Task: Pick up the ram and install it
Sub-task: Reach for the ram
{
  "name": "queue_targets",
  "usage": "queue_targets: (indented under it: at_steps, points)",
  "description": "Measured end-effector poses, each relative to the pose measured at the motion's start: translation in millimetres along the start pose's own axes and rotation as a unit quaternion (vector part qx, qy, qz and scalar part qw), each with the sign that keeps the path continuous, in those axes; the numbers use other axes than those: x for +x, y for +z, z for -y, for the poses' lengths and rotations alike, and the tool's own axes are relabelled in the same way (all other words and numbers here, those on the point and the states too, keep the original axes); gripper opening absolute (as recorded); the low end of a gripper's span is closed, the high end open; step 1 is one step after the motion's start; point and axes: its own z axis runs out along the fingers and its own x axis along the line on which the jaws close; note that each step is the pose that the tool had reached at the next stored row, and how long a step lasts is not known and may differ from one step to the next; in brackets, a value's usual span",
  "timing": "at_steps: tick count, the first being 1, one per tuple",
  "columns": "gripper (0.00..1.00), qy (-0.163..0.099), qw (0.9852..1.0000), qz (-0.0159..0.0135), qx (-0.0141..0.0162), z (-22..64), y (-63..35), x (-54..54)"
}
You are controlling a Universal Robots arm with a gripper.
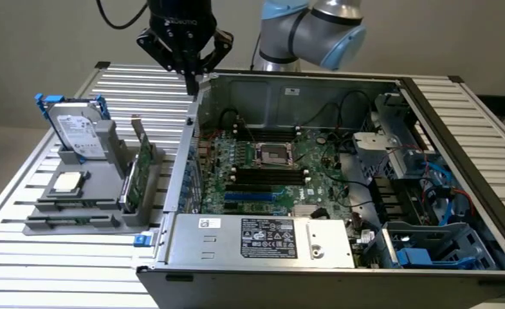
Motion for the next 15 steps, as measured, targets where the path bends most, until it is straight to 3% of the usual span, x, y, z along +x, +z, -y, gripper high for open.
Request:
queue_targets:
  at_steps: [15]
  points:
    - [0.11,0.0,1.0,-0.0008,0.0001,1.3,9.7,68.3]
